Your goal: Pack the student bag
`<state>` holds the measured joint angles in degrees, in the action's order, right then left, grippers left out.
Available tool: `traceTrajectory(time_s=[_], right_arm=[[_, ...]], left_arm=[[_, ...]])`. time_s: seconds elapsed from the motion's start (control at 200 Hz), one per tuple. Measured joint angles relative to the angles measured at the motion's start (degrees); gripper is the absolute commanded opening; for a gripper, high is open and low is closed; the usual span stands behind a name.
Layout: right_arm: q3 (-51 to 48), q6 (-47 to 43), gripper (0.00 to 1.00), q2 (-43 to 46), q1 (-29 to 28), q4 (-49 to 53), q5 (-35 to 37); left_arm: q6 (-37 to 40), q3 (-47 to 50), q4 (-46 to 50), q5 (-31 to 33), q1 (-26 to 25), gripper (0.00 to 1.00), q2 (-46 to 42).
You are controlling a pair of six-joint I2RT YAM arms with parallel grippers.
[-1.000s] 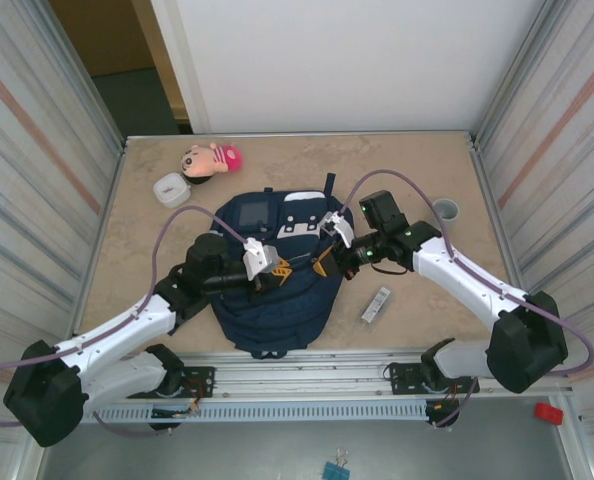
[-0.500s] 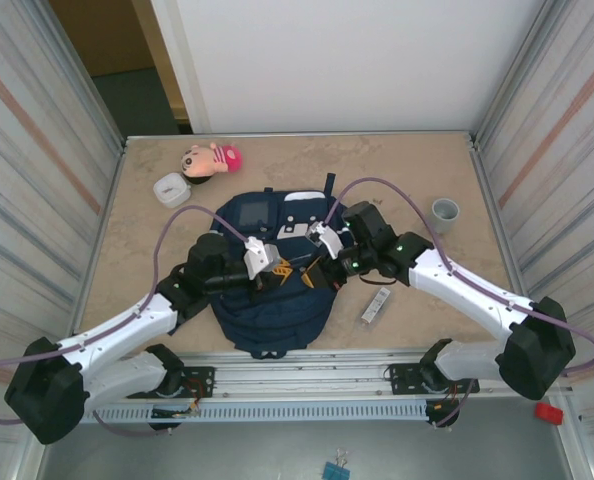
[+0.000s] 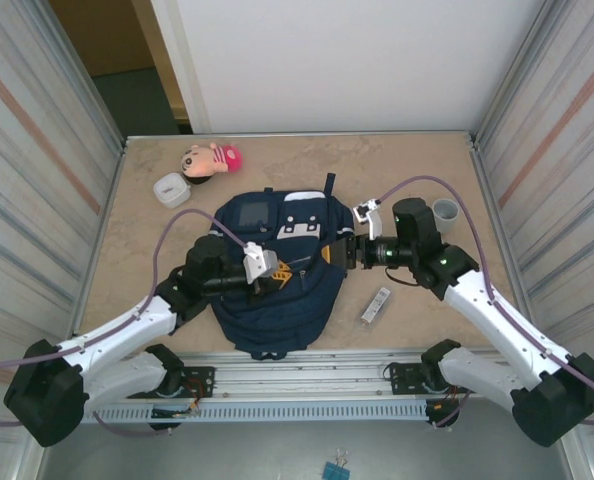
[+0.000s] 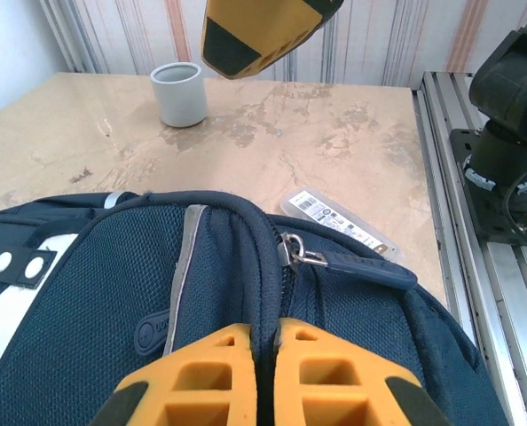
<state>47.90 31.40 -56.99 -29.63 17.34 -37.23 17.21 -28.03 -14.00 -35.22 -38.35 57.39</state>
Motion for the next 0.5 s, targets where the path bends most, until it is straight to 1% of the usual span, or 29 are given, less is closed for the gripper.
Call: traceTrajectory(time_s=[0.105,0.21,0.346,0.501], right_arm=[[-2.8,9.05,0.62,-0.02,-0.92,-2.86,-0.37],[-5.25,16.68,0.63,-1.33,-3.32,-5.92,-0.33],[-5.38,22.97,0.62,-4.66,-5.73,-10.12,-0.28],[-5.6,28.09,0.58,-7.39,-6.82,-15.65,-0.28]], left_arm=[[1.31,0.74,-0.92,-0.42,0.04,0.0,-0.09],[2.67,0.74,-0.85,-0.79,0.04,0.0,-0.09],[4.31,0.74,-0.63,-0.79,0.04,0.0,-0.42],[5.57,0.74,-0.35,-0.98,0.04,0.0,-0.44]])
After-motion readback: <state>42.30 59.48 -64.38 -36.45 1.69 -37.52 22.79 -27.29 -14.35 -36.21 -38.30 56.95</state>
